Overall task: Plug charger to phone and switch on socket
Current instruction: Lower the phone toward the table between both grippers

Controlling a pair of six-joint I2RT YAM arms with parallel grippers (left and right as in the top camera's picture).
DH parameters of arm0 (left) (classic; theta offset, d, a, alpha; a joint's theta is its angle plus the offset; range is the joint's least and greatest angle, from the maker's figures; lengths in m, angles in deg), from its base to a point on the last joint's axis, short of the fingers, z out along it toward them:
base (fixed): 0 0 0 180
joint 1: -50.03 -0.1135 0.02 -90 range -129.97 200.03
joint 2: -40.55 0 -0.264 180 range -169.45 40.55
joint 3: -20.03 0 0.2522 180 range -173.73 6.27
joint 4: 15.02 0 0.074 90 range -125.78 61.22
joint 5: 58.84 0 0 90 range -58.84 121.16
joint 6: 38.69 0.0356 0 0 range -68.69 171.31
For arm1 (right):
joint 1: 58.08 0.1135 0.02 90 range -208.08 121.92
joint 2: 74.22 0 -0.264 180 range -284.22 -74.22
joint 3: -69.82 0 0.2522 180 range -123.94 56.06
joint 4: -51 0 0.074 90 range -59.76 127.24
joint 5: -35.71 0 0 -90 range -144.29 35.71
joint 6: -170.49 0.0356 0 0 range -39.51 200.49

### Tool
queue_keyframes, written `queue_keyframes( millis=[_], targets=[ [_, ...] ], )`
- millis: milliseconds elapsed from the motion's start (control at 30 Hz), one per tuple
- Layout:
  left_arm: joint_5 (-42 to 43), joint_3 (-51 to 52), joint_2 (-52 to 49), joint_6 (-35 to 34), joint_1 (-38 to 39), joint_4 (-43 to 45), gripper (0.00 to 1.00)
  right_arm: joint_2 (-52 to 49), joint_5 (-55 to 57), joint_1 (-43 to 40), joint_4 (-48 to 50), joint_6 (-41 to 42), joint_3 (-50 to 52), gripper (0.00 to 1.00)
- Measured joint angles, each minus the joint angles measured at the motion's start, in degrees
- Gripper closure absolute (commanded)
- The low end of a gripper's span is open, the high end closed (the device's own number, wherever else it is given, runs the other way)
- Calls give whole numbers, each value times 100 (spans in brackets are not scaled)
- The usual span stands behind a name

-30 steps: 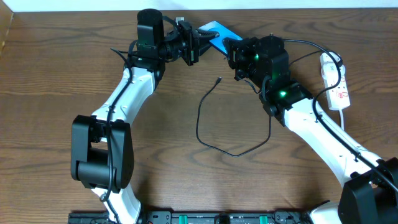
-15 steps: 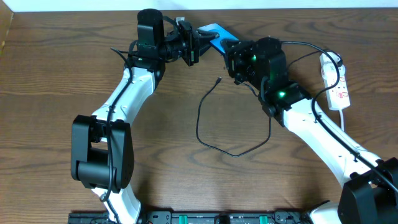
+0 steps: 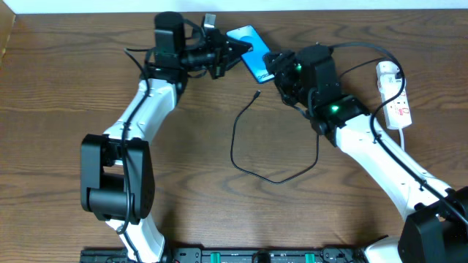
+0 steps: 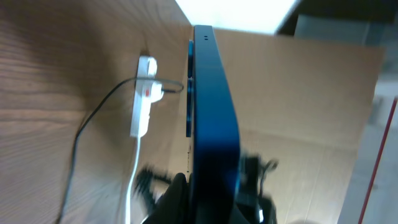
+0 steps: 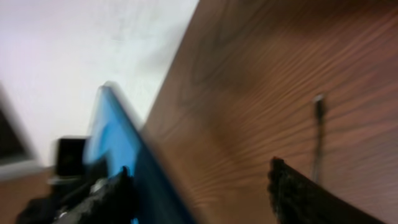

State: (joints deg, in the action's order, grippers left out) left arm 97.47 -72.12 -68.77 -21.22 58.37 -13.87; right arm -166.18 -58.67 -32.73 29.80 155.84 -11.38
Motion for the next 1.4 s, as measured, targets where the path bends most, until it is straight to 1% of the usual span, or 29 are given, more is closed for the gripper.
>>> queue_keyframes(
  millis=[33, 100, 167, 200, 267, 333, 367, 400, 567, 733, 767, 833, 867, 933, 1133, 1400],
  targets=[
    [179, 0, 0, 223, -79, -111, 93, 0, 11, -70, -85, -302, 0, 18],
    [514, -7, 0, 623, -227, -435, 93, -2, 17, -195, -216, -778, 2, 16],
    [785, -11, 2, 1071, -354, -922, 93, -13, -44, -317, -256, -1331, 11, 20],
    [868, -7, 2, 1263, -400, -1161, 93, -13, -98, -365, -256, -1593, 11, 20],
    [953, 2, 2, 1578, -442, -1534, 93, -15, -258, -435, -256, -2221, 11, 23],
    [1056, 33, 2, 1989, -444, -1976, 93, -15, -437, -466, -267, -2750, 11, 24],
    [1102, 92, 2, 2258, -437, -2238, 93, -15, -577, -466, -319, -3141, 11, 25],
    [1123, 127, 2, 2435, -424, -2417, 93, -15, -651, -466, -415, -3368, 11, 29],
    [1165, 247, 2, 3381, -354, -3213, 93, -22, -866, -466, -1377, -4238, 22, 42],
    [1161, 262, 2, 4227, -219, -3532, 93, -24, -920, -466, -1799, -4664, 31, 57],
    [1158, 262, 2, 4391, -162, -3539, 93, -24, -935, -466, -1845, -4747, 33, 63],
    [1158, 262, 2, 4562, -57, -3539, 93, -39, -990, -466, -1858, -4857, 33, 70],
    [1158, 262, 2, 4627, 11, -3539, 93, -59, -1034, -466, -1853, -4913, 33, 76],
    [1156, 262, 2, 4745, 155, -3541, 93, -127, -1147, -466, -1847, -4983, 33, 82],
    [852, 262, 2, 4861, 498, -3578, 93, -494, -1740, -466, -1681, -5040, 33, 84],
    [575, 262, 2, 4861, 527, -3593, 93, -557, -2035, -496, -1508, -4745, 55, 87]
  ],
)
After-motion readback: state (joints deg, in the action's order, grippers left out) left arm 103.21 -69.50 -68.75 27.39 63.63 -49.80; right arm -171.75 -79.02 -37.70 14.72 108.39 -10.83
